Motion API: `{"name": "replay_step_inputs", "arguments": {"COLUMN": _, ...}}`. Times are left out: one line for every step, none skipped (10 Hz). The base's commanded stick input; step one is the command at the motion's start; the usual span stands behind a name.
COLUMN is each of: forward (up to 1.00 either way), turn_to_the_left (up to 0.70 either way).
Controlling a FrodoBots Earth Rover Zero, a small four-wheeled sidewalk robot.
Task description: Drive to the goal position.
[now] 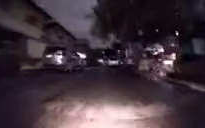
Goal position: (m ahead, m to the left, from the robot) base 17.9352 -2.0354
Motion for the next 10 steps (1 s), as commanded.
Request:
{"name": "replay_step_inputs", "arguments": {"forward": 1.0, "turn_to_the_left": 0.0}}
{"name": "replay_step_inputs", "arguments": {"forward": 1.0, "turn_to_the_left": 0.0}}
{"name": "replay_step_inputs", "arguments": {"forward": 1.0, "turn_to_the_left": 0.0}}
{"name": "replay_step_inputs", "arguments": {"forward": 1.0, "turn_to_the_left": 0.0}}
{"name": "replay_step_inputs", "arguments": {"forward": 1.0, "turn_to_the_left": 0.0}}
{"name": "replay_step_inputs", "arguments": {"forward": 1.0, "turn_to_the_left": 0.0}}
{"name": "replay_step_inputs", "arguments": {"forward": 1.0, "turn_to_the_left": 0.0}}
{"name": "replay_step_inputs", "arguments": {"forward": 1.0, "turn_to_the_left": 0.0}}
{"name": "replay_step_inputs", "arguments": {"forward": 1.0, "turn_to_the_left": 0.0}}
{"name": "replay_step_inputs", "arguments": {"forward": 1.0, "turn_to_the_left": 0.0}}
